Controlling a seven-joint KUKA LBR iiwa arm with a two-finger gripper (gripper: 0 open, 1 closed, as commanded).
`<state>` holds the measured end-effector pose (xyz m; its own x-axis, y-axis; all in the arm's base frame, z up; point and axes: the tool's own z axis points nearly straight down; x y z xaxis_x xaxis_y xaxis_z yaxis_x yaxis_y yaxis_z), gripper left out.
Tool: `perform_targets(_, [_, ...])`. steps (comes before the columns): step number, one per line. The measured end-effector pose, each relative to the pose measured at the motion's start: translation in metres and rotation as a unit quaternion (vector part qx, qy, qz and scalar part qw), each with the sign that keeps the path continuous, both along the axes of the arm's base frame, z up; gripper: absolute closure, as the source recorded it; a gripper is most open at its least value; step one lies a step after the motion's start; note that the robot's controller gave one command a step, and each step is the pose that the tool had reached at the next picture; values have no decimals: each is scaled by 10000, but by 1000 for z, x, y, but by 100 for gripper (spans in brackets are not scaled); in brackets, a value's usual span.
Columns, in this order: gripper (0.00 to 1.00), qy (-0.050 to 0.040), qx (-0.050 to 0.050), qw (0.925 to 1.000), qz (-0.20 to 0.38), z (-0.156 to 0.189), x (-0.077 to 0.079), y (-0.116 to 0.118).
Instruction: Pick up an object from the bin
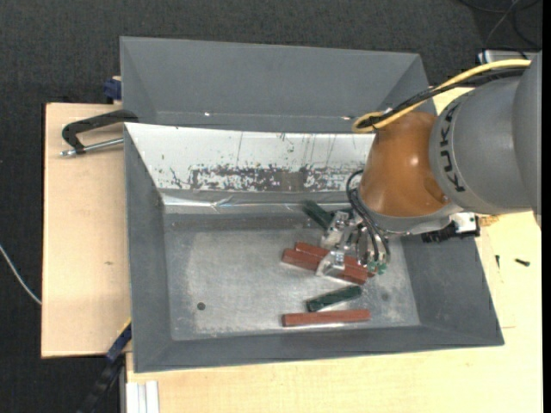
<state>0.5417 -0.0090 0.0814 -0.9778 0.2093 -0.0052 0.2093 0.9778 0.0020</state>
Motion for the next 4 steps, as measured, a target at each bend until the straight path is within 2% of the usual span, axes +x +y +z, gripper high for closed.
perform_targets(1, [100,21,1,10000,0,4,-1,0])
perform_targets(4, [100,9,1,10000,-1,35,0,0])
